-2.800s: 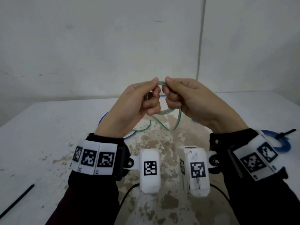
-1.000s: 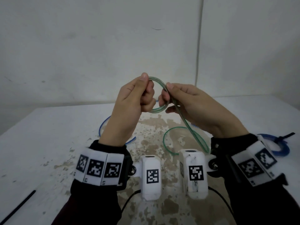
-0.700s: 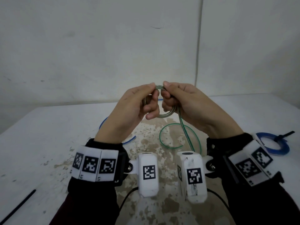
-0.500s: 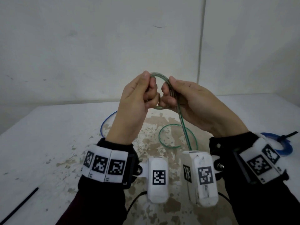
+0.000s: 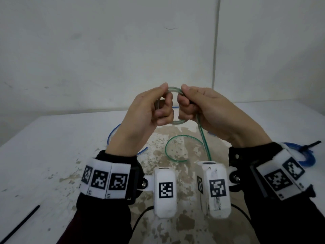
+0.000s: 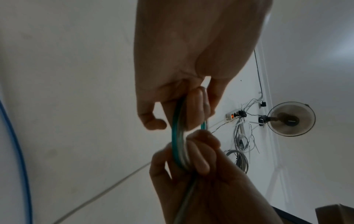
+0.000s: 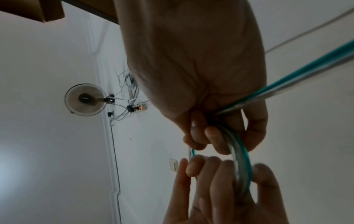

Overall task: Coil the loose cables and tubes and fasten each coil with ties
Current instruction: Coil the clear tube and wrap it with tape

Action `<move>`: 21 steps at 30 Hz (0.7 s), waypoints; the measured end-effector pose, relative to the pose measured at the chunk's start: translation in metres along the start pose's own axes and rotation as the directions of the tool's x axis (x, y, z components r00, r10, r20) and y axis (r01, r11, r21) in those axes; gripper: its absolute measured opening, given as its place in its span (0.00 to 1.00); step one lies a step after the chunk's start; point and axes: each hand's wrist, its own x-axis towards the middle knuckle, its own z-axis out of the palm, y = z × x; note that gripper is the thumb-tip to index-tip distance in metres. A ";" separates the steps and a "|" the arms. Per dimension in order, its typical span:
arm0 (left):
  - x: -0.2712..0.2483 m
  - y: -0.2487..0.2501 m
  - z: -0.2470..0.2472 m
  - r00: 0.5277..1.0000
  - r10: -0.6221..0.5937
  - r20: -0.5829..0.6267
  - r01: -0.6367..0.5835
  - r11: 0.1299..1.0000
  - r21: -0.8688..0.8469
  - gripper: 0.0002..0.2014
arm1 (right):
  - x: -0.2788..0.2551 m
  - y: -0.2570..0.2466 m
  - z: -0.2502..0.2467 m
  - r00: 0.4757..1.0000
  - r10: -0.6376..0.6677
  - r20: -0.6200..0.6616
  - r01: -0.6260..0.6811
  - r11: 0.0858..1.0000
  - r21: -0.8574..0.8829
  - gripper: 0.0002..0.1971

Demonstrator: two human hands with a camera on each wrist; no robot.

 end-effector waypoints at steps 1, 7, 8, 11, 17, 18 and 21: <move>-0.001 0.001 -0.002 1.000 -0.025 0.014 0.024 0.998 0.051 0.19 | 0.000 0.001 0.000 1.000 0.008 0.005 -0.008 0.999 -0.039 0.21; -0.004 0.000 0.000 0.992 0.100 -0.077 -0.090 0.989 0.120 0.20 | 0.002 0.001 0.007 0.998 0.025 -0.054 -0.026 1.000 -0.017 0.20; -0.003 0.000 0.001 0.995 0.070 -0.077 -0.063 0.994 0.088 0.20 | 0.003 0.002 0.007 0.998 0.022 -0.058 -0.023 1.000 -0.012 0.20; -0.001 0.002 -0.001 0.994 -0.101 0.035 0.100 0.994 0.038 0.19 | 0.002 0.002 0.002 0.998 0.030 -0.061 -0.034 0.997 -0.064 0.21; -0.005 0.006 -0.003 0.999 0.038 -0.006 -0.037 0.996 0.082 0.18 | -0.001 -0.002 0.006 0.999 0.025 -0.042 -0.027 0.998 -0.051 0.21; -0.004 0.005 -0.002 0.995 0.077 -0.058 -0.076 0.997 0.020 0.18 | 0.000 -0.003 0.008 0.999 0.025 -0.045 -0.025 1.000 0.002 0.20; -0.001 0.004 0.003 0.992 0.070 -0.108 -0.074 0.997 -0.032 0.18 | 0.000 -0.003 0.006 0.999 0.028 -0.026 -0.027 0.999 0.048 0.20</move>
